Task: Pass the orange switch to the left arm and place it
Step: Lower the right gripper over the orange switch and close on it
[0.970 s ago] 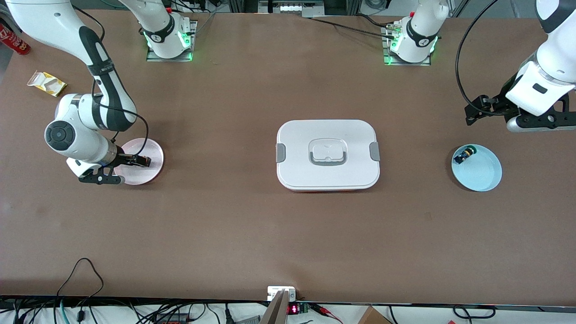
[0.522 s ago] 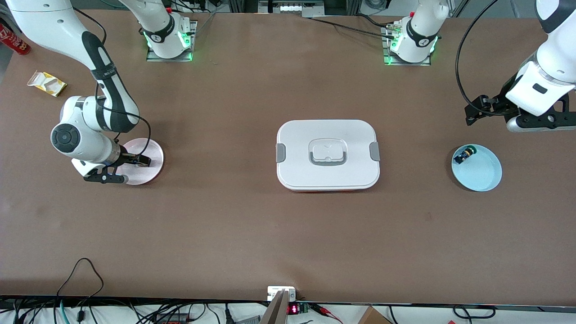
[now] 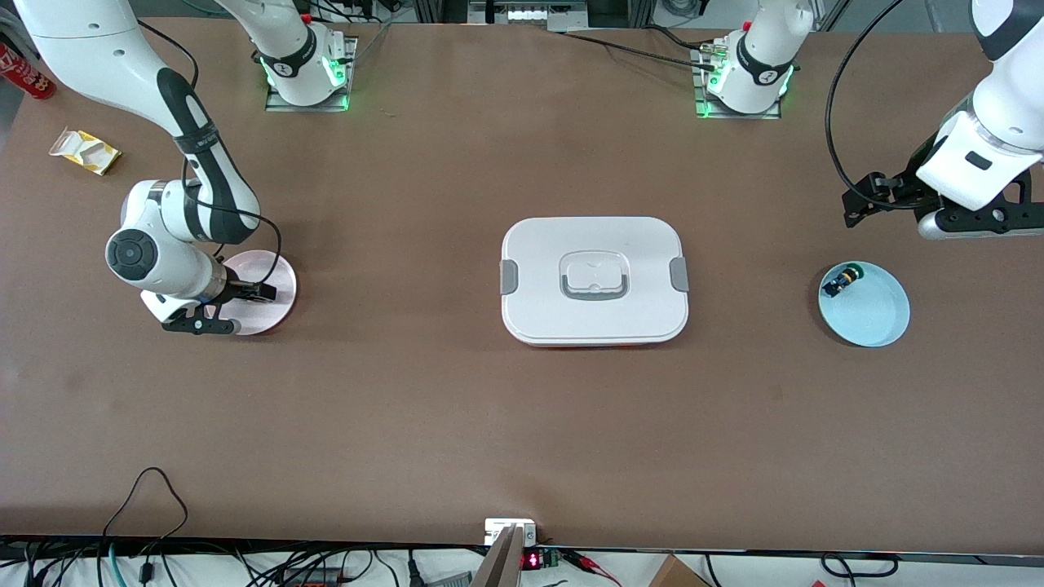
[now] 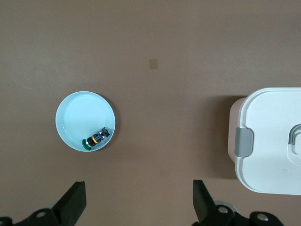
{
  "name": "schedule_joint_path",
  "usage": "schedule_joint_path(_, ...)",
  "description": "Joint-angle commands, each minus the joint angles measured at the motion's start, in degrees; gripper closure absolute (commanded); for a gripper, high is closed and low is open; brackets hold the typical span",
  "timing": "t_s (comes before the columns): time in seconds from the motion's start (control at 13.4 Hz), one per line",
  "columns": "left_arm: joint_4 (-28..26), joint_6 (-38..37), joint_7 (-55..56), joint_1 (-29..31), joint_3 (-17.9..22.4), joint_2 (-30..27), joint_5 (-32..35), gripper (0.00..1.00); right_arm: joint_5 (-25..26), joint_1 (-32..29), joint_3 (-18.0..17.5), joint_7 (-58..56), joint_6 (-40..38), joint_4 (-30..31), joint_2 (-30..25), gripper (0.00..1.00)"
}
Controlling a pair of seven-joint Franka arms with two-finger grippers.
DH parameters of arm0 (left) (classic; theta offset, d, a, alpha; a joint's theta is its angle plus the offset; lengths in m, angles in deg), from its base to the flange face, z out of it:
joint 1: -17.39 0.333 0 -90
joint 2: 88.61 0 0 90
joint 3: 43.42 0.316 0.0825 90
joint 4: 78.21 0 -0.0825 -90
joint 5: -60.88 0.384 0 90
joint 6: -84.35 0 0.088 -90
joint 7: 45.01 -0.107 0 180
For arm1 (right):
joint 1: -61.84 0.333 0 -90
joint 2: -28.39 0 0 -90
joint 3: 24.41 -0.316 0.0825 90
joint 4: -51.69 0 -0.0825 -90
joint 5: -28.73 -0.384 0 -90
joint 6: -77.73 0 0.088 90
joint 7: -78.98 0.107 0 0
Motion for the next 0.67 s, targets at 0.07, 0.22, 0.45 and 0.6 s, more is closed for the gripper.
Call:
schedule_joint_path(0.07, 1.83, -1.23, -0.45, -0.02, -0.1, 0.74, 0.88, 0.0, 0.52, -0.15, -0.38, 0.32, 1.01, 1.55, 0.26, 0.0)
schedule_joint_path(0.22, 1.83, -1.23, -0.45, 0.15, -0.02, 0.74, 0.88, 0.0, 0.52, 0.2, -0.38, 0.58, 0.84, 2.09, 0.26, 0.0)
schedule_joint_path(0.45, 1.83, -1.23, -0.45, 0.15, -0.02, 0.74, 0.88, 0.0, 0.35, 0.55, -0.47, 0.85, 0.66, 3.14, 0.26, 0.0)
schedule_joint_path(0.6, 1.83, -1.23, -0.45, 0.15, -0.1, 0.74, 0.88, 0.0, 0.35, 0.55, -0.38, 0.85, 0.58, 3.14, 0.17, 0.05)
